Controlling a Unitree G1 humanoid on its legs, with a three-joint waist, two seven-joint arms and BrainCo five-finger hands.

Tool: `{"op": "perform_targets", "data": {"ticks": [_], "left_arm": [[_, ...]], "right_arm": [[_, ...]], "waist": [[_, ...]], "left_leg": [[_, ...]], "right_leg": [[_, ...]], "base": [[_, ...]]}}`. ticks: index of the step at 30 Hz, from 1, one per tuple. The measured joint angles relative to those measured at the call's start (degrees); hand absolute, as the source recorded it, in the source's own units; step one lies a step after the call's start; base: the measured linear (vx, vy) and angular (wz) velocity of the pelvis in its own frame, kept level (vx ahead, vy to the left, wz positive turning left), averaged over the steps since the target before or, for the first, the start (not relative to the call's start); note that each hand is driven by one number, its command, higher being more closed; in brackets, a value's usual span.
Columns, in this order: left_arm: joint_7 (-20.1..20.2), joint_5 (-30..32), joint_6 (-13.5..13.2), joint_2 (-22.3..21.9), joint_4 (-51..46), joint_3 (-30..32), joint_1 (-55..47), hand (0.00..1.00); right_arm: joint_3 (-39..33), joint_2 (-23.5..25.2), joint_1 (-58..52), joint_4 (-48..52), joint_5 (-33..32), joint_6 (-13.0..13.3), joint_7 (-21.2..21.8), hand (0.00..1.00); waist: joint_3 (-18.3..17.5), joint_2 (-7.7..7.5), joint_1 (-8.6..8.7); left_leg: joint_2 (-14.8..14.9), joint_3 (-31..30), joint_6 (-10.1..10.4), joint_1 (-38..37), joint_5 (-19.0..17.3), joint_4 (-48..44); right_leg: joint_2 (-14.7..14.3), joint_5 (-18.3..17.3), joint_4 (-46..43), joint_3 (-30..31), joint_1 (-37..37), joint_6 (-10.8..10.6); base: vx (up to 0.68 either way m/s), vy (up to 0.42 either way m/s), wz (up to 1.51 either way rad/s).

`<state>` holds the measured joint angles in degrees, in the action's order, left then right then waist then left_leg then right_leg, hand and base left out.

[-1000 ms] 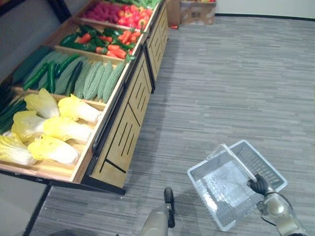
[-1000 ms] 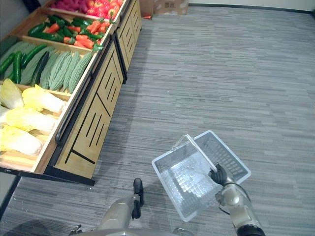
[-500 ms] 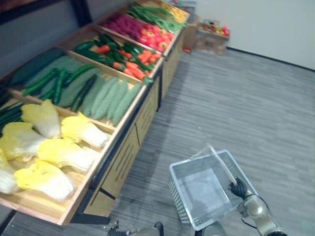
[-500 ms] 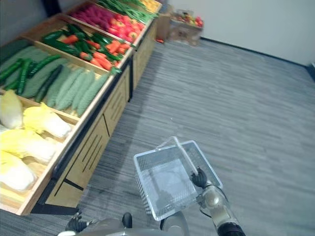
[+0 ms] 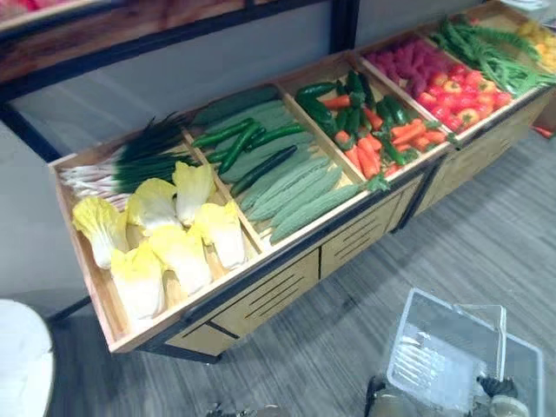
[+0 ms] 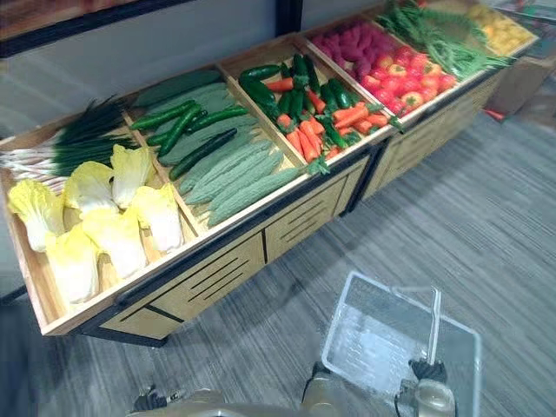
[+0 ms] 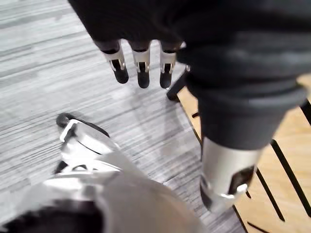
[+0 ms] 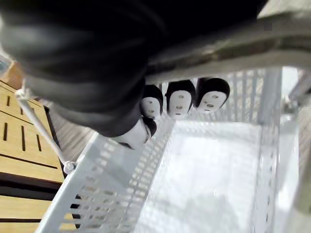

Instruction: Pick vegetable in the basket

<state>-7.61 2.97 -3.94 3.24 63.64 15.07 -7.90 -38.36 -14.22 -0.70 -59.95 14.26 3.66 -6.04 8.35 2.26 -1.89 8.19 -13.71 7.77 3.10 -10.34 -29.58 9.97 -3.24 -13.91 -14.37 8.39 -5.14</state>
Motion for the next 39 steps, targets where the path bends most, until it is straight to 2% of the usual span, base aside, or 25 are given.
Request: {"op": "perform_targets", "data": {"ticks": [1, 2, 3, 4, 6, 10, 13, 17, 22, 25, 26, 27, 29, 30, 31, 32, 33, 35, 37, 39], "left_arm": [[0.01, -0.53, 0.12, -0.42, -0.05, 0.40, -0.38, 0.00], [0.00, -0.54, 0.12, -0.51, -0.17, 0.65, -0.44, 0.00], [0.06, -0.54, 0.01, -0.51, -0.58, 0.69, -0.72, 0.00], [0.12, -0.53, -0.12, -0.61, -0.88, 0.95, -0.83, 0.00], [0.54, -0.43, -0.29, -0.67, -0.82, 1.16, -0.82, 0.00], [1.52, -0.34, -0.29, -0.53, -0.93, 1.55, -0.20, 0.00], [1.50, -0.29, -0.27, -0.36, -1.05, 2.41, -0.06, 0.00], [1.36, 0.02, -0.26, -0.52, -1.01, 2.35, -0.15, 0.00], [1.36, 0.02, -0.29, -1.22, -0.88, 2.27, -0.18, 0.00], [1.38, 0.12, -0.30, -0.73, -0.83, 2.06, -0.11, 0.00], [1.38, 0.35, -0.30, -0.54, -0.81, 1.65, -0.11, 0.00], [1.38, 0.55, -0.35, 0.20, -0.79, 0.30, -0.10, 0.00], [1.34, 0.55, -0.35, 1.08, -0.70, -1.34, -0.07, 0.00], [1.35, 0.54, -0.37, 1.40, -0.71, -2.22, -0.21, 0.00], [1.35, 0.54, -0.37, 1.70, -0.76, -2.65, -0.27, 0.00], [1.35, 0.54, -0.37, 1.90, -0.82, -2.94, -0.36, 0.00], [1.35, 0.54, -0.36, 2.44, -1.03, -3.52, -0.34, 0.00], [1.31, 0.52, -0.37, 3.64, -1.86, -3.57, -0.04, 0.00], [1.20, 0.51, -0.44, 4.35, -2.29, -2.96, 1.29, 0.00], [1.08, 0.51, -0.51, 4.66, -2.74, -0.57, 2.80, 0.00]], "right_arm": [[-1.23, 0.03, -0.82, -0.65, -1.02, -0.03, 0.01, 1.00], [-1.86, -0.12, -0.94, -1.22, -1.39, -0.04, 0.00, 1.00], [-2.51, -0.60, -0.80, -2.19, -1.92, -0.54, -0.01, 1.00], [-3.09, -0.65, -0.47, -2.44, -1.94, -0.55, 0.01, 1.00], [-4.24, -0.54, -0.03, -3.08, -1.98, -0.56, 0.04, 1.00], [-6.63, -0.25, 0.08, -4.60, -3.09, -0.62, 0.14, 1.00], [-6.30, 0.77, 1.01, -6.08, -3.08, -0.61, 0.22, 1.00], [-4.38, 2.65, 2.53, -6.18, -3.03, -0.58, 0.64, 1.00], [-2.10, 4.01, 3.41, -5.83, -3.02, -0.59, 0.98, 1.00], [-0.82, 5.49, 3.43, -5.20, -3.01, -0.50, 1.23, 1.00], [-0.43, 5.54, 3.38, -4.75, -3.00, -0.40, 1.21, 1.00], [0.56, 5.52, 3.34, -3.76, -3.01, -0.42, 1.19, 1.00], [0.75, 5.56, 3.40, -3.79, -3.01, -0.43, 1.22, 1.00], [1.12, 5.55, 3.69, -3.76, -3.01, -0.35, 1.19, 1.00], [1.20, 5.51, 4.38, -3.69, -3.02, -0.13, 1.15, 1.00], [1.20, 5.51, 4.66, -3.75, -3.03, -0.14, 1.11, 1.00], [1.24, 5.61, 4.79, -3.96, -3.03, -0.08, 1.13, 1.00], [1.23, 6.23, 4.15, -4.23, -3.04, -0.08, 1.23, 1.00], [0.45, 6.24, 4.15, -5.22, -3.14, 0.01, 1.25, 1.00], [-1.80, 6.32, 3.98, -6.17, -3.59, 0.00, 1.26, 1.00]], "waist": [[0.00, -0.01, 0.08], [0.00, 0.00, 0.07], [-0.03, 0.05, 0.09], [0.00, 0.12, 0.19], [-0.05, 0.21, 0.41], [0.07, 1.13, 2.03], [0.68, 0.18, 1.61], [0.66, 0.45, 1.56], [0.95, 1.23, 1.57], [1.37, 0.39, 1.29], [1.37, 0.20, 1.41], [1.44, -0.50, 1.49], [1.81, -1.33, 1.64], [1.81, -1.53, 1.43], [1.99, -1.85, 1.42], [2.07, -2.03, 1.41], [2.08, -1.81, 1.47], [2.34, -2.33, 1.69], [2.77, -3.22, 1.61], [2.70, -3.73, 1.65]], "left_leg": [[1.61, 7.38, 0.07, 1.44, 0.09, -2.94], [2.27, 10.87, -0.07, 1.87, 0.19, -3.37], [3.37, 18.86, -1.17, 2.66, 1.04, -1.77], [3.50, 22.54, -2.22, 2.88, 2.54, 0.88], [3.44, 29.03, -2.96, 2.17, 6.23, 9.69], [0.88, 33.81, -3.41, 1.15, 9.29, 22.56], [-1.48, 33.39, -3.37, -0.38, 12.37, 27.16], [-2.69, 33.25, -2.96, -0.96, 14.64, 30.43], [-2.67, 33.30, -3.11, -1.68, 14.96, 34.27], [-3.20, 33.22, -4.08, -2.41, 14.37, 35.05], [-3.65, 33.13, -4.97, -2.51, 13.69, 35.04], [-4.92, 33.18, -6.10, -2.94, 12.69, 35.20], [-5.86, 33.38, -6.47, -4.10, 11.77, 35.39], [-6.20, 33.48, -6.91, -4.53, 11.18, 35.39], [-6.31, 33.45, -7.17, -5.41, 10.64, 35.37], [-6.24, 33.33, -7.25, -5.73, 10.38, 35.37], [-5.92, 32.61, -7.77, -6.87, 10.04, 35.17], [-4.83, 31.02, -8.38, -6.97, 10.46, 34.95], [-3.41, 29.65, -8.20, -6.60, 10.47, 33.89], [-2.98, 28.45, -7.58, -6.14, 10.15, 32.96]], "right_leg": [[0.06, -0.07, 2.60, -2.65, -4.02, 0.40], [0.05, -0.05, 3.93, -3.91, -5.75, 0.53], [-0.01, 0.09, 6.46, -6.19, -7.91, 0.75], [-0.07, 0.09, 7.41, -7.25, -8.44, 0.75], [-0.19, 0.10, 8.92, -9.89, -8.65, 0.63], [0.35, 2.07, 12.08, -17.48, -9.55, -0.81], [0.99, 3.12, 14.61, -21.00, -12.40, -1.62], [1.50, 3.25, 14.88, -23.14, -12.90, -1.83], [0.92, 3.24, 14.62, -24.45, -12.52, -1.87], [1.91, 2.44, 12.62, -24.92, -12.42, -2.34], [3.12, 1.08, 10.24, -25.10, -11.84, -2.75], [6.21, -1.20, 4.96, -25.07, -10.53, -3.61], [8.81, -2.06, -0.09, -24.81, -10.14, -4.20], [10.57, -1.69, -5.68, -23.87, -8.28, -3.65], [12.20, -0.36, -11.24, -21.52, -6.00, -1.67], [12.48, 0.53, -13.63, -19.54, -4.86, -0.39], [12.37, 1.50, -16.84, -15.26, -2.95, 0.18], [9.65, -1.09, -15.32, -10.95, -2.37, -0.58], [6.31, -1.60, -9.40, -9.55, -2.32, -0.61], [4.03, 0.27, -0.98, -6.67, -2.64, -2.40]], "base": [[0.26, -0.418, 1.00], [0.19, -0.335, 0.91], [0.08, -0.170, 0.69], [0.05, -0.125, 0.61], [0.03, -0.031, 0.57], [0.05, 0.081, 0.98], [0.01, 0.064, 0.70], [-0.03, 0.041, 0.29], [-0.06, 0.038, 0.13], [0.00, 0.057, 0.07], [0.02, 0.107, 0.17], [0.05, 0.141, 0.23], [0.06, 0.110, 0.13], [0.08, 0.140, -0.02], [0.10, 0.147, -0.05], [0.16, 0.155, 0.02], [0.20, 0.073, 0.21], [0.19, 0.026, 0.37], [0.19, -0.052, 0.42], [0.16, -0.078, 0.42]]}}
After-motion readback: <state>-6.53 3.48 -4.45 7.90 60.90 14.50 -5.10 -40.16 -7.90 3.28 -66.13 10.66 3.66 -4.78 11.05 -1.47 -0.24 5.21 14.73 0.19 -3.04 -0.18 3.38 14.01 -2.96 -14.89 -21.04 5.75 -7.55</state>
